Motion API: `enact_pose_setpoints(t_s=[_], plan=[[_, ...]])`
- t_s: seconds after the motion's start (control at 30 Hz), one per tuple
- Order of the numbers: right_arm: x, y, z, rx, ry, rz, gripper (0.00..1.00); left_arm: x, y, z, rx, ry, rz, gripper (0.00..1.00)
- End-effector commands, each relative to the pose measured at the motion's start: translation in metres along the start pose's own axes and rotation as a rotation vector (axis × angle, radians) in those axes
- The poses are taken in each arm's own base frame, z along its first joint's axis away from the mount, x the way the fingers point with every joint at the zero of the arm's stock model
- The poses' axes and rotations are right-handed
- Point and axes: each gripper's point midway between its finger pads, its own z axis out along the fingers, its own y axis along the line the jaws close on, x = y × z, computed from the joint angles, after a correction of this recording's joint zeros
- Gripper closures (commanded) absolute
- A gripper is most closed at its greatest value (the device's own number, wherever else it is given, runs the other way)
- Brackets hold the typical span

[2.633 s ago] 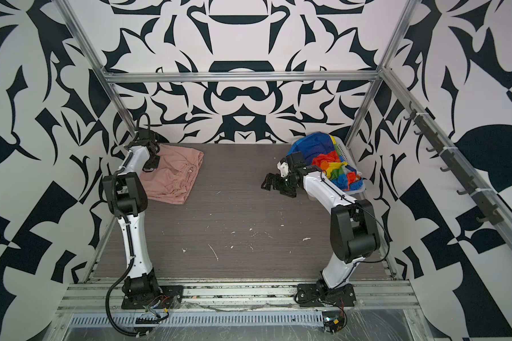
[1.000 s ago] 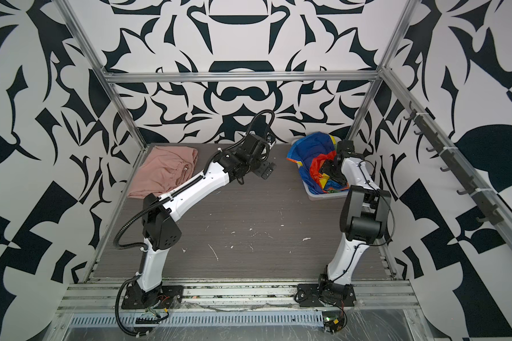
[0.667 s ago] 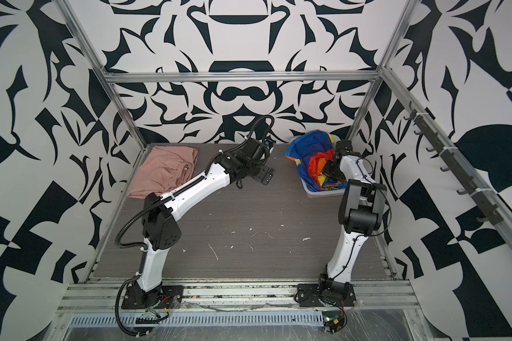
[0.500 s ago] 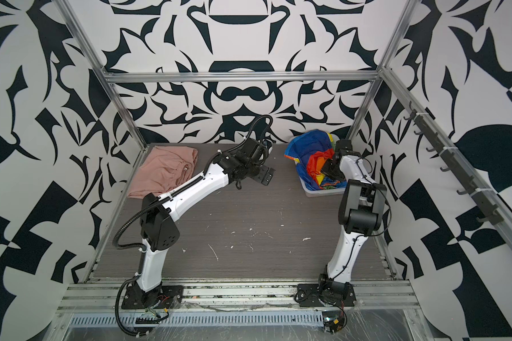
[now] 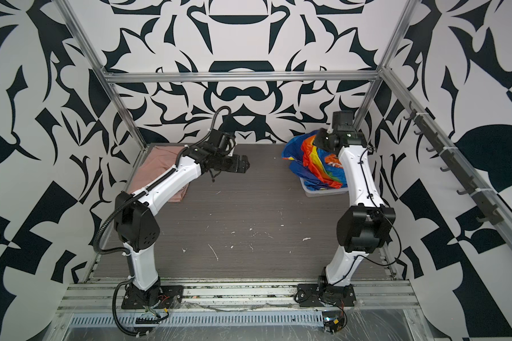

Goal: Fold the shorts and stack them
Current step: 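Release the shorts with the left gripper while the right gripper reaches into the basket, then lift the rainbow shorts from the basket with the right gripper onto the table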

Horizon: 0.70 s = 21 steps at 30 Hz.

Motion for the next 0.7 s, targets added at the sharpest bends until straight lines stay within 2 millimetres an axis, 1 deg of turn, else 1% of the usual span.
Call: enact_pose_setpoints(t_s=[0.0, 0.07, 0.13, 0.17, 0.2, 0.23, 0.27, 0.33, 0.37, 0.43, 0.47, 0.5, 0.57, 0.6, 0.63, 0.67], plan=[[-0.019, 0.107, -0.07, -0.278, -0.101, -0.138, 1.0, -0.016, -0.002, -0.032, 0.099, -0.062, -0.122, 0.0], [-0.017, 0.161, -0.104, -0.437, -0.13, -0.208, 1.0, -0.022, 0.01, -0.046, 0.112, -0.097, -0.167, 0.0], [-0.011, 0.208, -0.141, -0.588, -0.164, -0.285, 1.0, -0.028, 0.022, -0.062, 0.115, -0.137, -0.196, 0.0], [-0.008, 0.228, -0.16, -0.656, -0.186, -0.323, 1.0, -0.03, 0.028, -0.071, 0.11, -0.156, -0.207, 0.0], [-0.004, 0.243, -0.176, -0.713, -0.203, -0.347, 1.0, -0.031, 0.035, -0.079, 0.104, -0.173, -0.216, 0.0], [-0.002, 0.249, -0.182, -0.738, -0.213, -0.353, 1.0, -0.032, 0.041, -0.085, 0.096, -0.186, -0.224, 0.0], [-0.002, 0.25, -0.181, -0.742, -0.22, -0.344, 1.0, -0.032, 0.048, -0.092, 0.088, -0.198, -0.236, 0.0], [0.005, 0.242, -0.158, -0.689, -0.196, -0.314, 1.0, -0.031, 0.061, -0.102, 0.077, -0.22, -0.269, 0.0], [0.014, 0.234, -0.137, -0.64, -0.159, -0.304, 1.0, -0.03, 0.069, -0.106, 0.073, -0.234, -0.289, 0.0], [0.041, 0.216, -0.091, -0.541, -0.056, -0.294, 1.0, -0.025, 0.083, -0.109, 0.07, -0.239, -0.327, 0.0], [0.057, 0.202, -0.063, -0.478, -0.005, -0.285, 1.0, -0.022, 0.09, -0.109, 0.067, -0.232, -0.346, 0.0], [0.072, 0.182, -0.035, -0.4, 0.048, -0.26, 0.94, -0.018, 0.098, -0.107, 0.062, -0.221, -0.364, 0.0], [0.098, 0.149, 0.006, -0.318, 0.166, -0.199, 0.8, -0.008, 0.109, -0.103, 0.055, -0.19, -0.394, 0.0], [0.113, 0.137, 0.022, -0.295, 0.219, -0.185, 0.74, -0.003, 0.113, -0.101, 0.052, -0.176, -0.406, 0.0], [0.121, 0.13, 0.03, -0.276, 0.243, -0.182, 0.69, 0.001, 0.117, -0.099, 0.048, -0.165, -0.414, 0.0], [0.133, 0.119, 0.04, -0.244, 0.277, -0.186, 0.64, 0.008, 0.12, -0.096, 0.045, -0.148, -0.419, 0.0]])
